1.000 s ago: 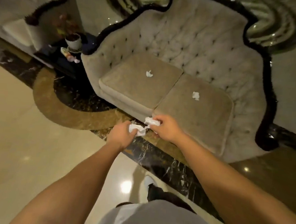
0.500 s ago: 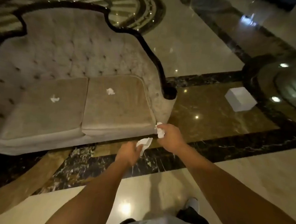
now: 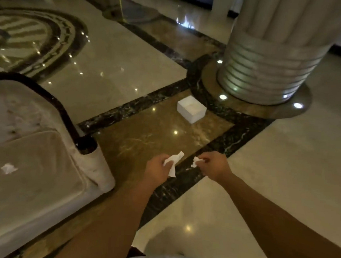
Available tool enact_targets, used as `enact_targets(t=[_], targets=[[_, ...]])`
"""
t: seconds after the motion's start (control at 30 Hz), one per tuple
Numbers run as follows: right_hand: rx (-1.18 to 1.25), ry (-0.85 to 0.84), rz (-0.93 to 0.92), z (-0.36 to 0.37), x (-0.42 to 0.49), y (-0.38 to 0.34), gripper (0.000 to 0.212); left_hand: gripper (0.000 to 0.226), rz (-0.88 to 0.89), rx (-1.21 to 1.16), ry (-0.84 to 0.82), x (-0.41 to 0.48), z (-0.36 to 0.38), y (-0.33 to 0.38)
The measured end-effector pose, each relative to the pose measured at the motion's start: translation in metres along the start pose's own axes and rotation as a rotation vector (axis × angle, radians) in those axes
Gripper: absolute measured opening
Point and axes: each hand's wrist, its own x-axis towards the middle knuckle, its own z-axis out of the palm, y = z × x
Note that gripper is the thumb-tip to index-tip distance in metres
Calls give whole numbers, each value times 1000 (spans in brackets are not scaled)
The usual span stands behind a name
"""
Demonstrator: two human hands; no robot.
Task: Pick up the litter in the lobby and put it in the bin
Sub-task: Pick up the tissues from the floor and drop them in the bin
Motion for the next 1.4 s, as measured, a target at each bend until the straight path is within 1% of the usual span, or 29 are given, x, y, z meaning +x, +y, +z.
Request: enact_targets(t=[0.1, 0.23, 0.3, 0.43, 0.5, 0.57, 0.63, 0.67, 0.73, 0.87, 0.93, 1.03, 1.13, 1.27, 1.33, 1.4], targets=[[-30, 63, 9, -31, 39, 20, 12, 35, -50, -137, -36, 42, 25, 40], [-44, 71, 9, -54, 96, 36, 18, 37, -307, -564, -153, 109, 43, 79], [-17, 74, 32, -63, 129, 38, 19, 37, -374, -636, -217, 146, 48, 89], [43, 87, 104, -84, 202, 35, 17, 35, -414, -558, -272, 230, 55, 104], [49, 92, 126, -100, 241, 32, 16, 34, -468, -546, -281, 276, 53, 115], [40, 105, 142, -117, 282, 26, 12, 38, -528, -586, -315, 325, 49, 126], [21, 106, 154, -135, 321, 22, 12, 39, -579, -663, -346, 370, 45, 142], [8, 99, 158, -144, 340, 20, 13, 37, -583, -690, -356, 392, 42, 149], [0, 95, 188, -160, 377, 18, 17, 38, -551, -650, -380, 435, 35, 166], [-16, 93, 240, -181, 442, 17, 20, 49, -509, -543, -416, 512, 24, 191], [-1, 50, 258, -185, 475, 18, 18, 50, -486, -484, -422, 546, 23, 199], [27, -16, 261, -187, 536, 24, 20, 44, -477, -412, -418, 596, 24, 212], [33, -87, 259, -191, 610, 30, 29, 45, -488, -377, -331, 647, 27, 222], [26, -192, 223, -201, 731, 35, 37, 41, -521, -404, -231, 722, 34, 234], [3, -277, 202, -209, 788, 37, 39, 44, -551, -383, -200, 756, 38, 244], [-40, -392, 182, -219, 845, 40, 36, 42, -609, -377, -170, 790, 44, 257]])
